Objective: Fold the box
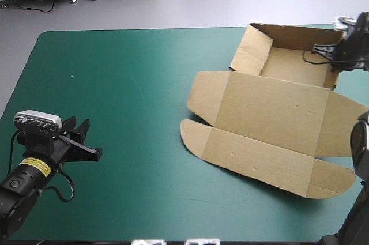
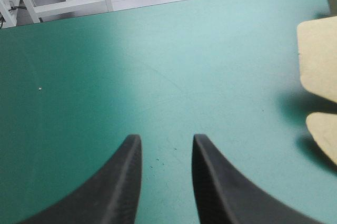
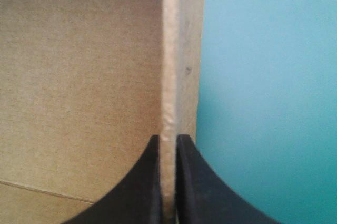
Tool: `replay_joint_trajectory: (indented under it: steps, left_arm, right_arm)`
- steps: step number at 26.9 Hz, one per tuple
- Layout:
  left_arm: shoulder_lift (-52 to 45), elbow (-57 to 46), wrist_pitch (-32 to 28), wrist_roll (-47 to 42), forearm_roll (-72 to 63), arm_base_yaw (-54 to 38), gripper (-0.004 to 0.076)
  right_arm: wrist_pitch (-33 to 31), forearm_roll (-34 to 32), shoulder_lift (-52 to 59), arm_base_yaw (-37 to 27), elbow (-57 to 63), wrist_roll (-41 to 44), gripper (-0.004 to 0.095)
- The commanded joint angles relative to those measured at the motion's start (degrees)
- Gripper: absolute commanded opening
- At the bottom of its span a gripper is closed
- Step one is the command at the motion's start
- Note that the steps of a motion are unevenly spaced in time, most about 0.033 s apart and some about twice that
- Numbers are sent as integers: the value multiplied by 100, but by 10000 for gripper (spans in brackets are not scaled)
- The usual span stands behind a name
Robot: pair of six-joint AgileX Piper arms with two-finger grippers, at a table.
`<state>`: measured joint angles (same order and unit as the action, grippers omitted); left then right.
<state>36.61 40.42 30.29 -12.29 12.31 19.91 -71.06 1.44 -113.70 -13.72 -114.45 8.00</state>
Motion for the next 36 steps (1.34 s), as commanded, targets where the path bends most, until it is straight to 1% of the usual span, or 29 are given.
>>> replay_joint_trajectory:
  steps: [1, 5, 8, 11, 14, 20, 24, 27, 29, 30, 32, 34, 36]
  left_arm:
    - [-20, 139, -412, -3, 50, 32, 223]
    - [-20, 139, -423, 5, 105, 32, 224]
    - [-20, 139, -423, 5, 162, 32, 224]
    - [-20, 139, -413, 5, 232, 32, 224]
    - [-20, 139, -413, 5, 243, 32, 224]
    - [-20, 139, -402, 5, 243, 32, 224]
    - [-20, 139, -402, 5, 243, 32, 224]
    - [-20, 139, -402, 5, 243, 32, 224]
    - [-20, 139, -402, 5, 243, 32, 224]
    - [-20, 139, -402, 5, 243, 32, 224]
    - [-20, 139, -402, 5, 243, 32, 224]
    - [-20, 139, -402, 5, 243, 32, 219]
    - [-20, 139, -402, -6, 243, 32, 204]
  right_arm:
    - [-56, 253, 437, -636, -161, -60, -14]
    - [-56, 279, 475, -1181, -84, -60, -11]
    - [-44, 149, 455, -1394, 72, -60, -11]
    - [-16, -69, 371, -1513, 264, -60, -11]
    - [78, -84, 281, -1618, 350, -60, -11]
    - [86, -144, 114, -1628, 350, -60, -10]
    - [86, -227, 14, -1628, 350, -60, 37]
    - [104, -227, 3, -1628, 350, -60, 132]
    - [145, -227, 3, -1628, 350, -35, 237]
    - [149, -214, 3, -1628, 350, -36, 333]
    - [139, -144, 3, -1628, 350, -36, 566]
    - [63, -112, 13, -1628, 350, -71, 641]
    - [-56, -99, 84, -1628, 350, -154, 628]
